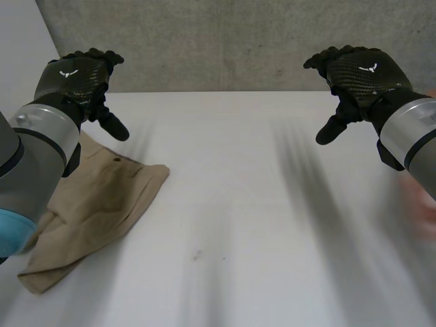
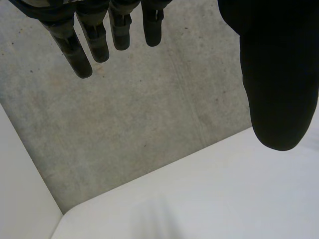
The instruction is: Fold the shorts.
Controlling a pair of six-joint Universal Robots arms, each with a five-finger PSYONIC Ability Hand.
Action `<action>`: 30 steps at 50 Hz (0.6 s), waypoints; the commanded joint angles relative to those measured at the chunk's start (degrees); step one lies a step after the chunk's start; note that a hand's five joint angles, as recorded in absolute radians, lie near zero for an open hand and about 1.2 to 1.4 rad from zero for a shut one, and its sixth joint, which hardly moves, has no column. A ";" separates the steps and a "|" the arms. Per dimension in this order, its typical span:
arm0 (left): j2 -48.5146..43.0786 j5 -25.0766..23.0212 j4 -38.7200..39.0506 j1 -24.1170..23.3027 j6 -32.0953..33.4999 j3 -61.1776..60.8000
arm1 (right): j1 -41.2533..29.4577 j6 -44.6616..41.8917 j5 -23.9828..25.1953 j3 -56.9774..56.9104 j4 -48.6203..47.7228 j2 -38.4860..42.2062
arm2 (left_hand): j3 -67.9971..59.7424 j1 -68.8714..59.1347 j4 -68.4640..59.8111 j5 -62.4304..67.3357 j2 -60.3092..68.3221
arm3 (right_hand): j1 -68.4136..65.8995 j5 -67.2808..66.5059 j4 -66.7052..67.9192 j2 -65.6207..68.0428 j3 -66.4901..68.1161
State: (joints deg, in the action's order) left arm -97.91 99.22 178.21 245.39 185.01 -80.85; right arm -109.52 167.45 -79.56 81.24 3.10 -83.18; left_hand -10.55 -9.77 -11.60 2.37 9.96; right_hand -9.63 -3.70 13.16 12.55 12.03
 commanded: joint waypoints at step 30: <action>-7.91 12.13 -0.51 0.09 25.22 -15.74 | -0.08 -14.52 3.10 -1.70 7.27 5.22 | -2.52 -3.30 -1.48 0.70 3.11 | -0.37 3.70 -3.16 -2.55 -2.03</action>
State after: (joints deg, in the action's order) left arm -105.99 110.58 172.99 245.43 210.61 -90.18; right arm -109.53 152.98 -76.56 79.83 10.54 -79.73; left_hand -10.67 -9.97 -11.60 2.37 10.09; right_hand -9.63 -3.70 13.15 12.55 12.03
